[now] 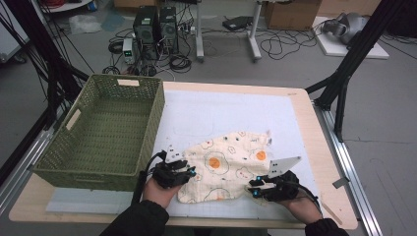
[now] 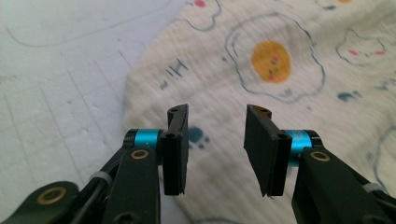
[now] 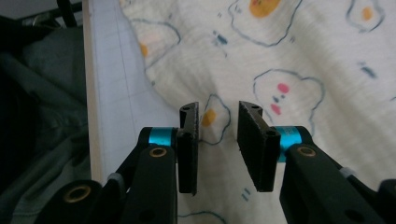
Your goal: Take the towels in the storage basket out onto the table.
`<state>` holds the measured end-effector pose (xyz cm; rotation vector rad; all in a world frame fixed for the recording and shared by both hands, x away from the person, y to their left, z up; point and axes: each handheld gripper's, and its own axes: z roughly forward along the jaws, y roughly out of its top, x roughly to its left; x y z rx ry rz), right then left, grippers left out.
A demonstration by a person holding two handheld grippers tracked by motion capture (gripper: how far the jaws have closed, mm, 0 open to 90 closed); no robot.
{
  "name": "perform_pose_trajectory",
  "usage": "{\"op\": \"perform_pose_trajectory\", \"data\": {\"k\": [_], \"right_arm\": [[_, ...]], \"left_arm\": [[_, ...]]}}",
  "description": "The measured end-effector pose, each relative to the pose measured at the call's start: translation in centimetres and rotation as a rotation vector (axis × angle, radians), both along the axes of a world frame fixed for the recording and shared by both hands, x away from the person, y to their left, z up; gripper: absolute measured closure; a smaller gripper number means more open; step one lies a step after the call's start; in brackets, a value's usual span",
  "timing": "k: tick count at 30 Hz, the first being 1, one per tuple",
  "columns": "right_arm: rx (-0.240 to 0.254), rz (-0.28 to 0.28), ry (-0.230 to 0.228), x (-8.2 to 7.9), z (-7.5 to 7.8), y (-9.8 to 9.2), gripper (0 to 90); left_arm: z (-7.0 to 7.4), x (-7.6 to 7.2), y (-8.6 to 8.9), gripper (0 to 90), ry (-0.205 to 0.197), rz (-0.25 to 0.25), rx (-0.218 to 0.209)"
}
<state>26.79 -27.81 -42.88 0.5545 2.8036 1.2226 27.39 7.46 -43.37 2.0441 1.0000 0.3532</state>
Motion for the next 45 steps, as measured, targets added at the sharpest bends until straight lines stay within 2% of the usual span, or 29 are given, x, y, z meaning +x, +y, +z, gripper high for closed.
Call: {"op": "perform_pose_trajectory", "data": {"k": [2, 4, 6, 11, 13, 14, 15, 16, 19, 23, 25, 27, 32, 37, 40, 42, 44, 45], "right_arm": [[-0.021, 0.004, 0.013, 0.2, -0.5, 0.2, 75.0], [-0.043, 0.02, 0.026, 0.3, -1.0, 0.4, 80.8], [-0.02, 0.024, 0.044, 0.3, -1.2, 0.2, 86.6], [0.003, 0.057, 0.077, -0.3, -0.9, -0.5, 87.3], [0.02, 0.082, 0.096, -0.9, -0.6, -0.9, 86.9], [0.031, 0.089, 0.098, -1.1, -0.4, -1.0, 82.7], [0.036, 0.069, 0.085, -1.3, -0.2, -1.1, 74.1], [0.051, 0.055, 0.086, -1.1, 0.0, -1.3, 73.4], [0.074, 0.004, 0.048, -0.2, 0.7, -1.4, 69.0], [0.077, -0.049, 0.006, 1.7, 1.3, -1.0, 67.0], [0.082, -0.059, 0.008, 2.6, 1.2, -0.9, 66.9], [0.076, -0.073, 0.026, 3.2, 1.0, -0.9, 66.8], [0.029, -0.085, 0.041, 3.1, 0.3, -1.3, 65.6], [-0.023, -0.088, 0.039, 2.8, -0.3, -1.1, 62.5], [-0.008, -0.085, 0.049, 1.9, -0.7, -1.3, 63.6], [-0.026, -0.079, 0.071, 1.3, -1.0, -1.3, 63.0], [-0.018, -0.073, 0.053, 1.0, -0.8, -1.4, 63.2], [-0.013, -0.081, 0.036, 1.0, -0.6, -1.3, 62.9]], "left_arm": [[-0.2, -0.3, -0.1, 70.5, 0.038, -0.049, 0.007], [-0.6, -0.4, -0.5, 83.1, 0.065, -0.093, 0.045], [-0.7, -0.5, -0.4, 89.2, 0.065, -0.095, 0.039], [-0.4, -1.0, 0.3, 89.5, 0.076, -0.104, 0.033], [0.0, -1.5, 0.7, 89.6, 0.07, -0.114, 0.013], [0.3, -1.6, 0.7, 89.5, 0.061, -0.115, 0.007], [0.6, -1.7, 0.6, 89.4, 0.049, -0.114, -0.006], [0.8, -1.6, 0.5, 87.0, 0.033, -0.111, -0.021], [1.2, -0.4, 0.2, 76.3, 0.01, -0.088, -0.042], [1.4, 1.8, 0.0, 70.6, -0.005, -0.033, -0.063], [1.5, 3.0, -0.1, 69.3, -0.011, -0.005, -0.078], [1.7, 3.8, -0.2, 67.9, -0.033, 0.023, -0.066], [1.1, 5.4, -0.7, 65.3, -0.02, 0.069, -0.069], [0.4, 6.1, -0.7, 60.5, 0.015, 0.098, -0.02], [0.2, 6.2, -0.7, 60.6, 0.029, 0.088, -0.006], [-0.2, 6.4, -0.9, 60.7, 0.054, 0.091, 0.005], [-0.4, 6.5, -1.0, 59.8, 0.06, 0.103, 0.012], [-0.5, 6.7, -1.1, 57.4, 0.067, 0.115, 0.0]]}}
